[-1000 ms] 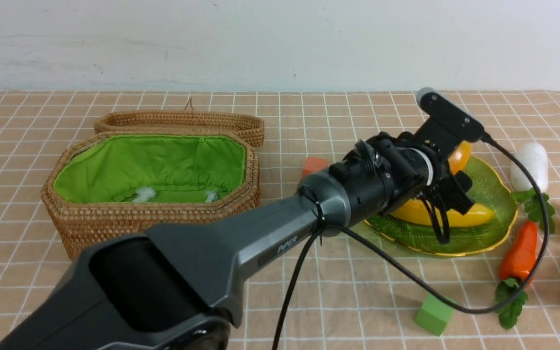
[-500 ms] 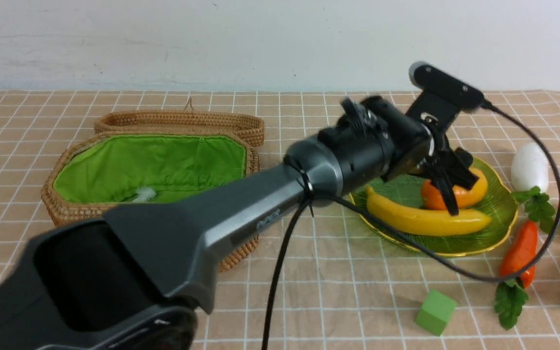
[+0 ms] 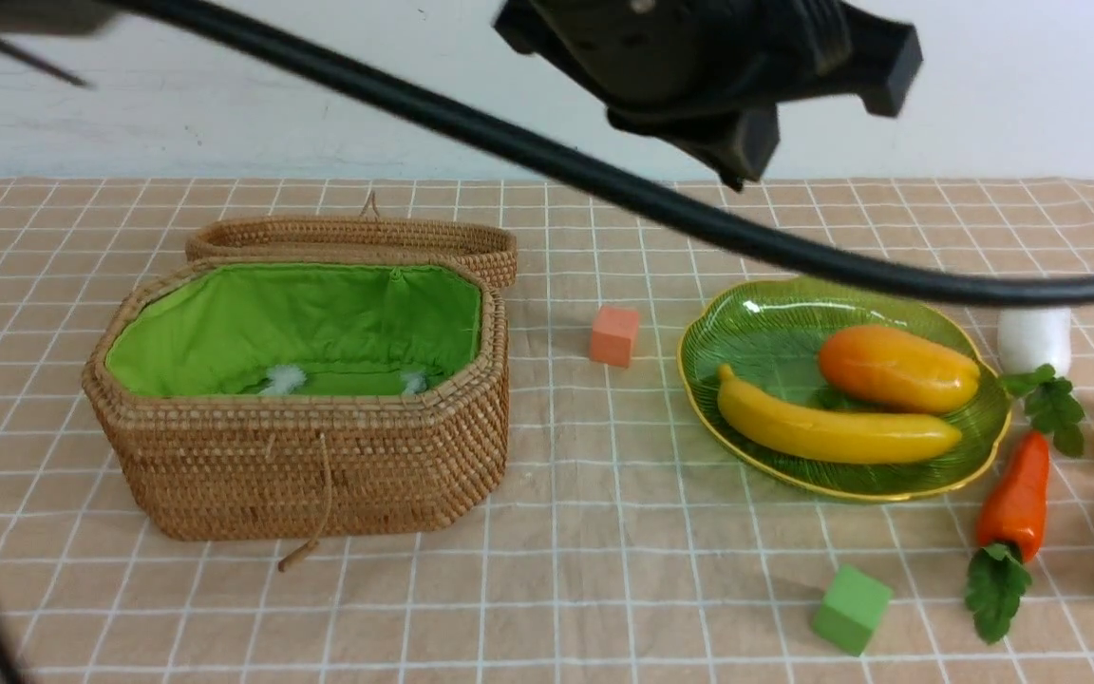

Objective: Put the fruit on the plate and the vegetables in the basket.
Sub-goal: Take a chayote with your right arm and place it on the basket on the left.

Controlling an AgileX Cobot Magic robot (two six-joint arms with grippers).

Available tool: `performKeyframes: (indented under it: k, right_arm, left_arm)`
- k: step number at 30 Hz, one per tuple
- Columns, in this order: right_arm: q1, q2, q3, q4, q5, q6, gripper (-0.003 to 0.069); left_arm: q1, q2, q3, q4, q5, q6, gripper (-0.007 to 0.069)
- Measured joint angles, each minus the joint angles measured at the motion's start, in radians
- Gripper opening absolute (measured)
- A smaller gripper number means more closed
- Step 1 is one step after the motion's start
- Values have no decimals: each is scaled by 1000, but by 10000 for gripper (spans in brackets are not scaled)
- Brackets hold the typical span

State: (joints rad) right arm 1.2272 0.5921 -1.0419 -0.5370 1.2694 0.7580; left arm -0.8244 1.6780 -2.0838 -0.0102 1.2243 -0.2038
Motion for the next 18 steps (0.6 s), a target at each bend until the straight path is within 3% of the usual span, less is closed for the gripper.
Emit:
performKeyframes:
  k: [5,12,15,18]
  right_arm:
    - [0,160,0,-20,-1,-15,87]
    - [-9,359,-31,-18,-15,-67,87]
    - [-80,440,-86,24,-39,-133,87]
    - [-264,535,-147,144,-71,-282,87]
  left_arm:
    - [0,-242,280,3,-40,19,-13]
    - [0,-642,805,-37,-299,28,-13]
    - [0,-801,1028,-77,-403,58,-13]
    - [0,-978,1239,-129,-523,119,-13]
